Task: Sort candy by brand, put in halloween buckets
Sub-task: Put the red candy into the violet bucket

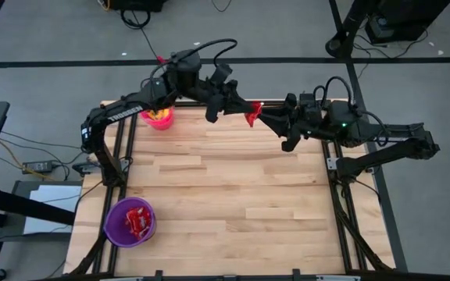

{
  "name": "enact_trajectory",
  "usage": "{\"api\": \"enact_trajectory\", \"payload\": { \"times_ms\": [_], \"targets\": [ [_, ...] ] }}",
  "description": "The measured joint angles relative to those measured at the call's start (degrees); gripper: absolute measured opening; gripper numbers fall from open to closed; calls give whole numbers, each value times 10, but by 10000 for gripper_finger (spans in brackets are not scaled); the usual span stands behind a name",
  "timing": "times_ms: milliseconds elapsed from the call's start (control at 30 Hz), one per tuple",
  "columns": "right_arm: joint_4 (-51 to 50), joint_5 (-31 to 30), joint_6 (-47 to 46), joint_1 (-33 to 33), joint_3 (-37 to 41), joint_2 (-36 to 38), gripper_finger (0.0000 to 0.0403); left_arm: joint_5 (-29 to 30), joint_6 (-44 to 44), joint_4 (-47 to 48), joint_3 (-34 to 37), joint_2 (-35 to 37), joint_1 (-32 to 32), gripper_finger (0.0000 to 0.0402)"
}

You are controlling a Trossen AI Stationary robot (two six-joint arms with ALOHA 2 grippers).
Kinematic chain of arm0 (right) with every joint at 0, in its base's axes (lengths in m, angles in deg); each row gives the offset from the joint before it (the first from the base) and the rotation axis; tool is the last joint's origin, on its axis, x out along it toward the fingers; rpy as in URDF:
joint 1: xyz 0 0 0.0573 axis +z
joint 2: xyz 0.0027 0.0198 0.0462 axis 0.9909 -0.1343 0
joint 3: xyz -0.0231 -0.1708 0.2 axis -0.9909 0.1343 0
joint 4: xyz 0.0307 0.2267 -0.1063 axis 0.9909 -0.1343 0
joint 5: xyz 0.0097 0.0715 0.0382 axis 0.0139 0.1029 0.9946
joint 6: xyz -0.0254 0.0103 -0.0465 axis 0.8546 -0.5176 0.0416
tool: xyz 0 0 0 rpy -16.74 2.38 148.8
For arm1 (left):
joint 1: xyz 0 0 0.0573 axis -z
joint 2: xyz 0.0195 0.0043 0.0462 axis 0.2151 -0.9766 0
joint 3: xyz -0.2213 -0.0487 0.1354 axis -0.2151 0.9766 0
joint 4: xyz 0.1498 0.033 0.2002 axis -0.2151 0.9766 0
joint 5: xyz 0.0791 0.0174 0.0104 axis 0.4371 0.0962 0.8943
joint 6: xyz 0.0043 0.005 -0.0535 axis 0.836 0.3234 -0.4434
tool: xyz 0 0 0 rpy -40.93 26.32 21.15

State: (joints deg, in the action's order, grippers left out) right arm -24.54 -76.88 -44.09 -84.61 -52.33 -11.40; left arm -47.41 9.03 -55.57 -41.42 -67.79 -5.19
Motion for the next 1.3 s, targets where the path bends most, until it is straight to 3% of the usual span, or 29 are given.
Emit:
{"api": "enact_trajectory", "payload": {
  "times_ms": [167,267,400,633,700,767,867,1033,1300],
  "targets": [
    [-48,-10,1,-20,0,8,157,30,73,142,-53,1,0,1],
    [-109,-26,7,-40,0,23,161,79,134,263,-97,4,0,1],
    [-176,-38,5,-68,1,53,161,174,200,425,-162,5,0,1],
    [-267,-36,6,-114,0,107,162,345,198,724,-221,6,38,0],
    [-281,-35,6,-123,0,117,162,404,166,806,-220,6,61,0],
    [-290,-32,7,-130,0,124,162,437,123,795,-196,10,89,0],
    [-290,-12,10,-139,0,127,162,434,60,784,-150,27,130,0],
    [-290,42,20,-155,0,123,162,477,-75,796,-64,30,205,0],
    [-301,157,26,-178,0,114,162,469,-368,803,92,48,323,0]
  ]
}}
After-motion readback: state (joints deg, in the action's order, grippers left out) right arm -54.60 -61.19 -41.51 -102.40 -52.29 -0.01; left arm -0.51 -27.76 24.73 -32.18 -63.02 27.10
